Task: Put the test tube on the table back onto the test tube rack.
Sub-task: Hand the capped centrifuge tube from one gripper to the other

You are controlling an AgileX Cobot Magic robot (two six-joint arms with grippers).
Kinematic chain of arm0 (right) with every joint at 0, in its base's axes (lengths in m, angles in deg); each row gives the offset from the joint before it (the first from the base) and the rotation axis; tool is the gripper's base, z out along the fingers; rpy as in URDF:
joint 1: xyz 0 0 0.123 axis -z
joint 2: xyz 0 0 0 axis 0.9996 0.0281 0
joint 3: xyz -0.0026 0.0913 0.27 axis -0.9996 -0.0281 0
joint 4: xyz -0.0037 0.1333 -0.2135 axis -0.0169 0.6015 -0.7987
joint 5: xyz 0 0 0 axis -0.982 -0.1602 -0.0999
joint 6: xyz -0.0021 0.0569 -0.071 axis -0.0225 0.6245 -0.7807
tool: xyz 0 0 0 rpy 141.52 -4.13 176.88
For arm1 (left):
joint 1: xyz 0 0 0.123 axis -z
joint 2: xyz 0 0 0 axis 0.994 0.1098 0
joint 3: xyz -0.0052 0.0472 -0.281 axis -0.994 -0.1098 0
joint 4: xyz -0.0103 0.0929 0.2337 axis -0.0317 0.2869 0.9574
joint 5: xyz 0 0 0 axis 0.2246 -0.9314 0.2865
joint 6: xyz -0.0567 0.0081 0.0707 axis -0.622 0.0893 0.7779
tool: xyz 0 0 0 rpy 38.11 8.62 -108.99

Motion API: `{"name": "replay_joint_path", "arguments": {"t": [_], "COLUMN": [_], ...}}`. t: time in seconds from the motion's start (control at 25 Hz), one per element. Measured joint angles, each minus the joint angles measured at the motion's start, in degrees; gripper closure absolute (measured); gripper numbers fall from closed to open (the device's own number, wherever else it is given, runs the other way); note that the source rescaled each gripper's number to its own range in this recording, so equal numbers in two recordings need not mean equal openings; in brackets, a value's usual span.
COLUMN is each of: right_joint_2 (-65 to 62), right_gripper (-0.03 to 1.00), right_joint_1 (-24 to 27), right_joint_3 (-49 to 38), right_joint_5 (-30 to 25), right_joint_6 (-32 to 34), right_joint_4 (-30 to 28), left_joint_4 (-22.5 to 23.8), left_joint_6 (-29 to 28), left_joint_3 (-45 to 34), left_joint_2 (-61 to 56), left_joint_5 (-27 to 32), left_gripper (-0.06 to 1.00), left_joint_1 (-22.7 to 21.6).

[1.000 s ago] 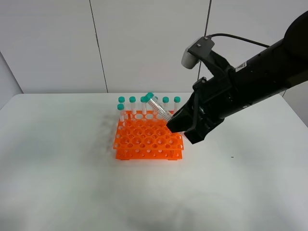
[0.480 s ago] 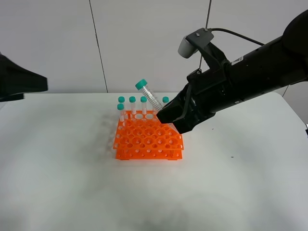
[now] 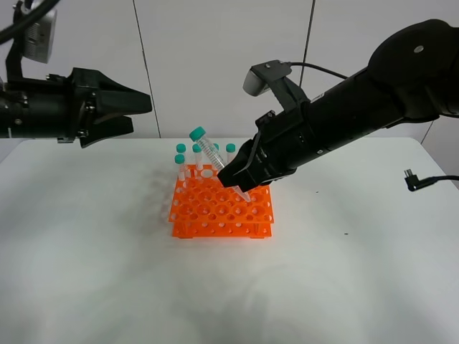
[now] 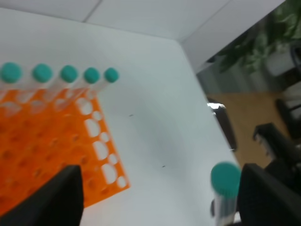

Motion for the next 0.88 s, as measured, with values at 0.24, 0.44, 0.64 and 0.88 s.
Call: {"name": "replay_joint_path", "arguments": {"t": [0.24,0.44,0.64,0.88], "right_joint_2": [0.96,0.96,0.96,0.96], "right_gripper": [0.94,0.94,0.94,0.94], "right_joint_1": [0.0,0.0,0.0,0.0], "right_joint_3": [0.0,0.0,0.0,0.0], "right_joint_5": [0.0,0.0,0.0,0.0], "right_joint_6": [0.0,0.0,-0.41,-1.48], "right_joint_4": [0.33,0.53,0.93,1.73], "left_joint_4": [-9.08,-10.99,-11.05,-11.4], "left_joint_6": [6.96,7.97,8.01,8.01], "left_joint_3": [0.0,0.0,0.0,0.0], "left_joint_2": [5.14,5.71,5.71,5.71], "left_joint_5": [-0.1,-0.99,-2.26,-1.41], "left_gripper": [-0.06,-0.06,-0.06,-0.06], "left_joint_1": [6.26,10.03,10.84,10.84]}}
